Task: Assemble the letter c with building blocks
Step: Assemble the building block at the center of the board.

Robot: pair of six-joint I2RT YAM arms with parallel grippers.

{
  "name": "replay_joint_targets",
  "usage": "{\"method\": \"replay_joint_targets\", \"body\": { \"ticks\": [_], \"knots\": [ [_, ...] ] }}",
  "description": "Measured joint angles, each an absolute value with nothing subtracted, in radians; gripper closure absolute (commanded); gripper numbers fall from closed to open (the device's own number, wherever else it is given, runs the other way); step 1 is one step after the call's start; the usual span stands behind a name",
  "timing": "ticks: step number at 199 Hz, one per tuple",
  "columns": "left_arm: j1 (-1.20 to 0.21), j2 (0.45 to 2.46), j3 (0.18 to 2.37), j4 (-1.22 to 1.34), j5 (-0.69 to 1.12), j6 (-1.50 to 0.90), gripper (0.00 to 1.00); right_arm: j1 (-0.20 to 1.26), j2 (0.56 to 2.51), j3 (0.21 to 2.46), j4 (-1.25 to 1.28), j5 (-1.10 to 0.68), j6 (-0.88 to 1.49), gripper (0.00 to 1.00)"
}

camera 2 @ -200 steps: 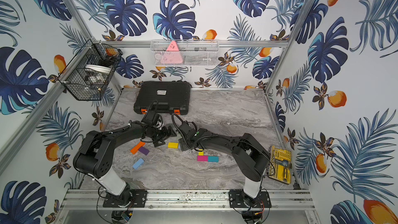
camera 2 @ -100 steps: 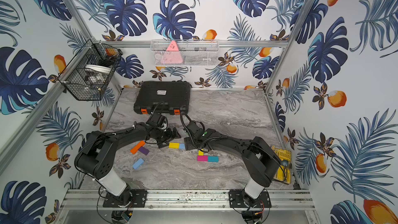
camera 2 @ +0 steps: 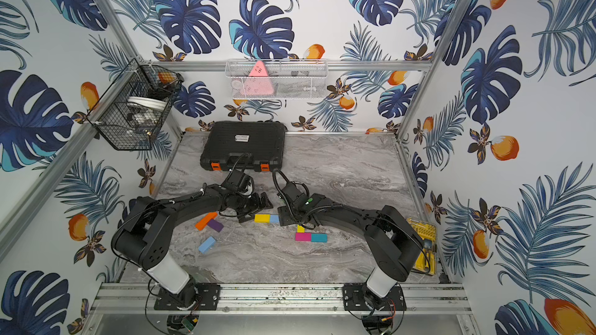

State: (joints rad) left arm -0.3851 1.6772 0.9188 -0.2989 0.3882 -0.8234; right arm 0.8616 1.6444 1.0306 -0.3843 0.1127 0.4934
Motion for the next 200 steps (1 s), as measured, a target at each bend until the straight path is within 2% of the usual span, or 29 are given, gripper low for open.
{"method": "replay_joint_targets", "body": {
  "ticks": [49,82,130,200],
  "knots": [
    [-0.387,1.678,0.929,-0.314,0.379,-0.835,0.01,0.858,1.638,1.026,-0.382,0.105,0.501,0.21],
    [-0.366,1.669,0.989,-0.398,0.357,-0.809,0.01,0.857,1.621,1.024,-0.382,0.096,0.505,0.16],
    [-0.224,1.54,1.065,-0.559,0.256,-0.734,0.01,0.857,1.592,1.023,-0.377,0.059,0.512,0.13],
    [-0.07,1.388,1.007,-0.78,0.103,-0.701,0.01,0.858,1.573,0.999,-0.301,-0.056,0.511,0.13]
  ]
}}
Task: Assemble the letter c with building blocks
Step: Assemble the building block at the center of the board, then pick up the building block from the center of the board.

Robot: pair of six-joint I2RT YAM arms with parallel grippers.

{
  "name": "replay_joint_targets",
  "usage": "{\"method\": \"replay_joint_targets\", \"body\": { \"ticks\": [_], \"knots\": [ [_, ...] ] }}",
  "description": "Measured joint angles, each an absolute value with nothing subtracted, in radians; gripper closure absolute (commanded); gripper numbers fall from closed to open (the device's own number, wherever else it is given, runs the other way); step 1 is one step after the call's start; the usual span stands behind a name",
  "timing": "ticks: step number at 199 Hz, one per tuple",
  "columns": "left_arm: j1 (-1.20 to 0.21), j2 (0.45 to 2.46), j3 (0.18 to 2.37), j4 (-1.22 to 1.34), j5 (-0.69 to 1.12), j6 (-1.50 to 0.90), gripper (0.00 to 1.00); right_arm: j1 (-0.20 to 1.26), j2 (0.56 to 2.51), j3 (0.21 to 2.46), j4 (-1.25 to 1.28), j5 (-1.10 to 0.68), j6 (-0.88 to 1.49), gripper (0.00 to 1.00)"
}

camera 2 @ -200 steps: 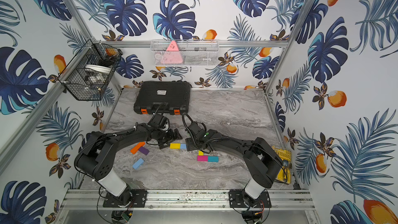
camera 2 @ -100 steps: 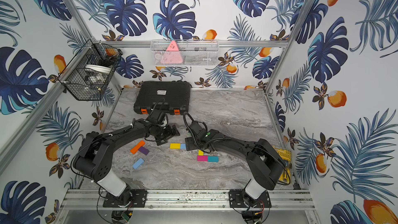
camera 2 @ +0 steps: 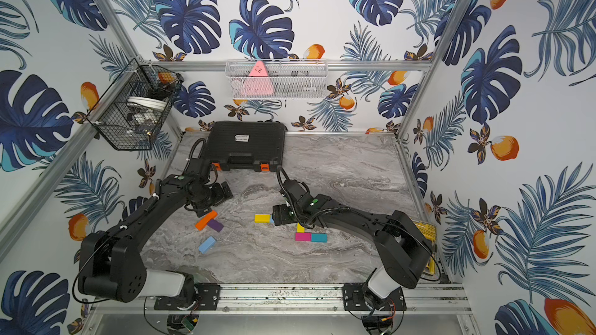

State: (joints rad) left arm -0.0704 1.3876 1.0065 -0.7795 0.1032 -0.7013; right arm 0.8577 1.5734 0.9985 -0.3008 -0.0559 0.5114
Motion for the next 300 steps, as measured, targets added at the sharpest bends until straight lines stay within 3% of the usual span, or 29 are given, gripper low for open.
{"method": "replay_joint_targets", "body": {
  "ticks": [102,226,300],
  "knots": [
    [0.057,1.381,0.912,-0.863,-0.007,-0.722,0.01,0.857,1.59,0.951,-0.209,-0.173,0.507,0.11],
    [0.062,1.543,1.036,-0.89,-0.047,-0.804,0.01,0.857,1.651,0.981,-0.159,-0.199,0.505,0.08],
    [0.07,1.555,0.971,-0.853,-0.08,-0.756,0.01,0.857,1.639,0.978,-0.164,-0.199,0.505,0.07]
  ]
}}
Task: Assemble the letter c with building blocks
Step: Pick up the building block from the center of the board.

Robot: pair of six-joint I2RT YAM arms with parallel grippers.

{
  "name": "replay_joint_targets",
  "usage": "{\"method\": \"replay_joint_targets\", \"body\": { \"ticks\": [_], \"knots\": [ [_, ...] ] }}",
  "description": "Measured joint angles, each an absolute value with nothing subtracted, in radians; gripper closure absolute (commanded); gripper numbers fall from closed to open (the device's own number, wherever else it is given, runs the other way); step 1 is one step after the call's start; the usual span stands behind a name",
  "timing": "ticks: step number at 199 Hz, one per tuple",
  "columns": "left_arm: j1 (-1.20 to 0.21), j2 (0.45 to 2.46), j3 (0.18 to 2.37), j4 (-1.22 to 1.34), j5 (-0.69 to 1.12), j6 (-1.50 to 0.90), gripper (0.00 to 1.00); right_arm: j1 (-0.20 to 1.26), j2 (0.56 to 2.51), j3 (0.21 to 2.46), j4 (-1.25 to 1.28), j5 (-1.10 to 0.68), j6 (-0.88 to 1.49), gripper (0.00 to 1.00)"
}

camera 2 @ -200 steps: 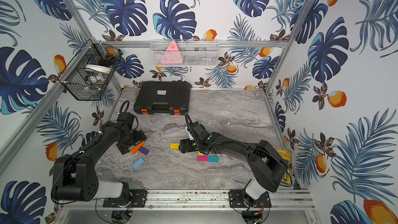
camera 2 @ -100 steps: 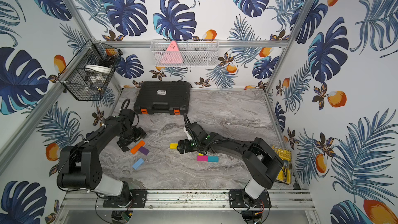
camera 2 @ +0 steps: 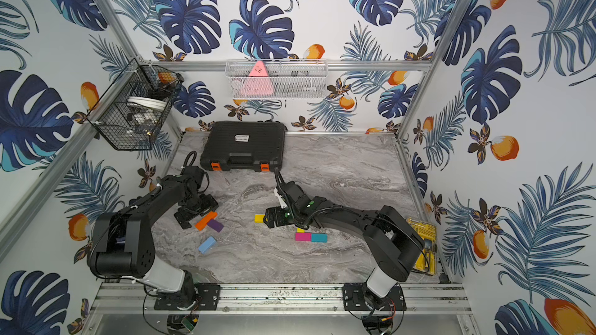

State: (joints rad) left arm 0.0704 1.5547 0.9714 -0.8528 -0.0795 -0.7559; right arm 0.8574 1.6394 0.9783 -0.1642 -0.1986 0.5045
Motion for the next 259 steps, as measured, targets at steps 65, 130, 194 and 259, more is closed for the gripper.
{"method": "replay_joint_targets", "body": {
  "ticks": [65,130,194,259],
  "knots": [
    [0.079,1.597,0.929,-0.762,-0.035,-0.757,0.01,0.857,1.639,1.005,-0.181,-0.192,0.5,0.07],
    [0.055,1.638,0.941,-0.63,0.057,-0.756,0.01,0.857,1.641,1.019,-0.21,-0.177,0.487,0.07],
    [-0.077,1.713,1.052,-0.609,0.107,-0.736,0.01,0.857,1.636,0.999,-0.21,-0.17,0.511,0.07],
    [-0.109,1.742,1.193,-0.752,0.029,-0.569,0.01,0.857,1.626,0.976,-0.207,-0.178,0.54,0.07]
  ]
}}
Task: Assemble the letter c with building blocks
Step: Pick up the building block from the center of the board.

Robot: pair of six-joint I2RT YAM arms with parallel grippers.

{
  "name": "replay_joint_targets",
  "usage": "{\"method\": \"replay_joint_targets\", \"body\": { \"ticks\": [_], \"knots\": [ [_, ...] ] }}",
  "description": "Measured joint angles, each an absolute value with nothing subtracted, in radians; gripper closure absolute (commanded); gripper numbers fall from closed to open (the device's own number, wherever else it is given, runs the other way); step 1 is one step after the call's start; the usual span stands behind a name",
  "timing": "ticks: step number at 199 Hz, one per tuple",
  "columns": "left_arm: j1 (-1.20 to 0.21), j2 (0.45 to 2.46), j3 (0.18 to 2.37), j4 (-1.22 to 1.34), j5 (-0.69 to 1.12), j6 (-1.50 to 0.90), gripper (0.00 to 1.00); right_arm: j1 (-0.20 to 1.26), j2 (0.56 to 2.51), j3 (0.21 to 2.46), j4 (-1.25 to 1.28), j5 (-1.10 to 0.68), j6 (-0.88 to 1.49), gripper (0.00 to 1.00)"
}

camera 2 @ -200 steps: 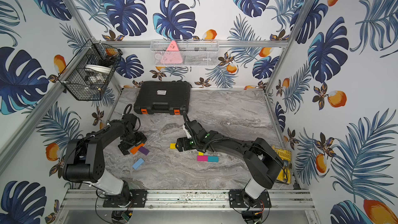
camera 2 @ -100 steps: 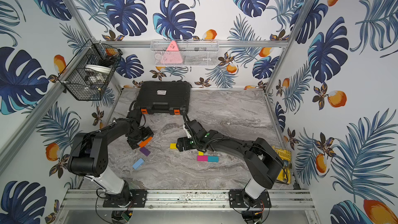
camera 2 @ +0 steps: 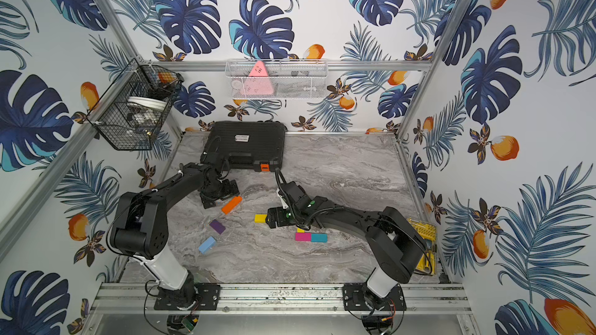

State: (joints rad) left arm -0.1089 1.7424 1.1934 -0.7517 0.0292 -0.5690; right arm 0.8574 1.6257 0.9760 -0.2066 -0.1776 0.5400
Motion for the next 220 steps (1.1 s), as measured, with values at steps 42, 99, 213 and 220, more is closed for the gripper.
{"method": "replay_joint_targets", "body": {
  "ticks": [42,99,213,220],
  "knots": [
    [-0.145,1.799,1.255,-0.809,-0.001,-0.437,0.01,0.857,1.629,0.971,-0.202,-0.186,0.561,0.07],
    [-0.179,1.876,1.278,-0.813,-0.008,-0.337,0.01,0.857,1.628,0.972,-0.202,-0.185,0.565,0.07],
    [-0.208,1.893,1.254,-0.796,-0.036,-0.319,0.4,0.849,1.616,1.016,-0.211,-0.18,0.564,0.07],
    [-0.208,1.891,1.245,-0.793,-0.035,-0.32,0.41,0.849,1.616,1.016,-0.212,-0.18,0.564,0.07]
  ]
}}
